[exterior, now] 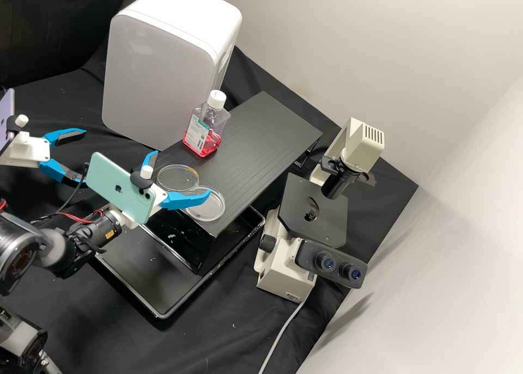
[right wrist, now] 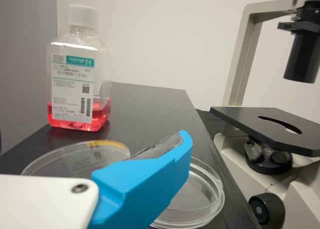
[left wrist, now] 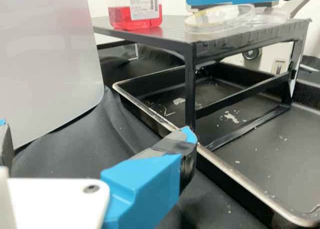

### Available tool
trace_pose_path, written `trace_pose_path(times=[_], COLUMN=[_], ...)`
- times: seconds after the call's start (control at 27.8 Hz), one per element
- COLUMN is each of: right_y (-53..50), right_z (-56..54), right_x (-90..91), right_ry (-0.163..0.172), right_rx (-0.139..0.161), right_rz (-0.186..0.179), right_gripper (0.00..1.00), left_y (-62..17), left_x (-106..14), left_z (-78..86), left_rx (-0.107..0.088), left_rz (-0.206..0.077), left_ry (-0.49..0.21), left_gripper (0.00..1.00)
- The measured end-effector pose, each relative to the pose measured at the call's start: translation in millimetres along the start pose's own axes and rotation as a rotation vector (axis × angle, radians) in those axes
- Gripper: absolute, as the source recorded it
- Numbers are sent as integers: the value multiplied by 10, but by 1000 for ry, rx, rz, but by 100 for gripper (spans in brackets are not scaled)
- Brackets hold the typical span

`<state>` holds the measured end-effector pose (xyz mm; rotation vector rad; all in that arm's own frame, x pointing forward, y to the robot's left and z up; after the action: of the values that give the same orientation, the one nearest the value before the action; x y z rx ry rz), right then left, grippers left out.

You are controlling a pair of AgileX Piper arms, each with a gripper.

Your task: Remove the lid from the petri dish

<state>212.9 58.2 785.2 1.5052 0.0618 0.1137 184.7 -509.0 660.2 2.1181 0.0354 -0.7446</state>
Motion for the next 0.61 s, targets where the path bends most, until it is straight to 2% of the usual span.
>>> trace_pose_path(times=[0.14,0.25,0.4,0.47,0.61], right_y=[56,69,103,120,150], right_z=[-22,-18,-10,-5,25], right_x=[-73,-116,-226,-289,-409], right_ry=[16,18,10,-1,-1], right_rx=[6,7,-16,-9,1], right_rz=[19,21,39,53,63], right_gripper=[100,100,100,100,100], left_y=[39,38,38,38,38], left_x=[-45,-53,-54,-54,-54], left_z=[-10,-13,-14,-14,-15], left_rx=[-19,-26,-29,-29,-29], left_rz=[18,23,24,24,24], left_ry=[14,28,33,33,33], left_gripper=[100,100,100,100,100])
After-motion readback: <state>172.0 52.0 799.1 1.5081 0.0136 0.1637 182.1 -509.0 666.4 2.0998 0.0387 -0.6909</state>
